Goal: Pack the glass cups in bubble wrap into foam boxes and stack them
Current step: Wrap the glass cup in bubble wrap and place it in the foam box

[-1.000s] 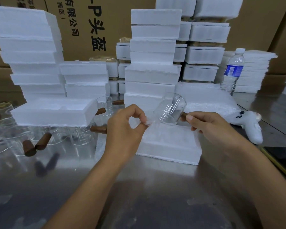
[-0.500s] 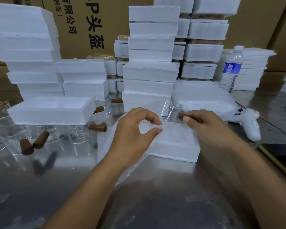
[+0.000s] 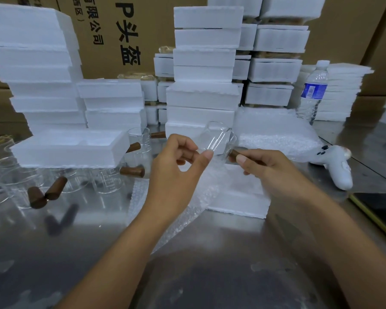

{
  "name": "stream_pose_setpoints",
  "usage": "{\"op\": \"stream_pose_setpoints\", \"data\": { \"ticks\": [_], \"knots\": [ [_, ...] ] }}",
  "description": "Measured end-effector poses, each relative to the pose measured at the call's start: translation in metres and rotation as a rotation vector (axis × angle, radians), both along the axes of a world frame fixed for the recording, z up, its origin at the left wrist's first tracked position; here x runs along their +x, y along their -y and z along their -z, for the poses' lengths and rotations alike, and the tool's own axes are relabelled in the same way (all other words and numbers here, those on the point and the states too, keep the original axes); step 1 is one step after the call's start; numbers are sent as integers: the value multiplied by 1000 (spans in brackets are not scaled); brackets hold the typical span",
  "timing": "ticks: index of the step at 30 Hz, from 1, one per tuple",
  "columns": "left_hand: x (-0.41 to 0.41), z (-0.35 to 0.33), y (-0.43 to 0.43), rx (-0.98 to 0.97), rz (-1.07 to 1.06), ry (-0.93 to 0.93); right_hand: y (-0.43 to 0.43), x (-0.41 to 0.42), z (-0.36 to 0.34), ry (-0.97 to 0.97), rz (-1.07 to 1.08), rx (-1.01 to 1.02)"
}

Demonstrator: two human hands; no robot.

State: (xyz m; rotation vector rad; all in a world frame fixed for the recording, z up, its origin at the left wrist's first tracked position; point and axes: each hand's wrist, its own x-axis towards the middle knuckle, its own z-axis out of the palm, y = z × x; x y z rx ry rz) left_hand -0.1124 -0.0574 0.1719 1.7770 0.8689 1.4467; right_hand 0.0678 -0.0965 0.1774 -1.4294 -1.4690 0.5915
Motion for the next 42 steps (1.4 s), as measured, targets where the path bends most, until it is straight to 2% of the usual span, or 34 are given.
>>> {"op": "stream_pose_setpoints", "data": {
  "ticks": [9,13,16,22,25,30,35,38,42],
  "knots": [
    [-3,-3,-3,-65,58,138,5,-6,-4,22,32,8],
    [-5,-8,0,-12,37,176,3,-2,-1,217,99,33],
    [-6,-11,3,28,45,192,2,-4,1,375,69,17],
    [-4,-13,8,107,148,152,-1,-6,6,438,65,115],
    [-2,-10,12,238,186,54,-2,-12,6,402,65,107],
    [5,-4,23,570,129,-204,1,-23,-1,275,7,53],
    [10,2,28,785,116,-312,5,-23,-6,124,-63,54],
    [10,0,29,808,76,-240,3,-19,-4,44,-94,77],
    [0,-14,21,636,-186,19,-3,-15,0,-103,-44,120]
  ]
}}
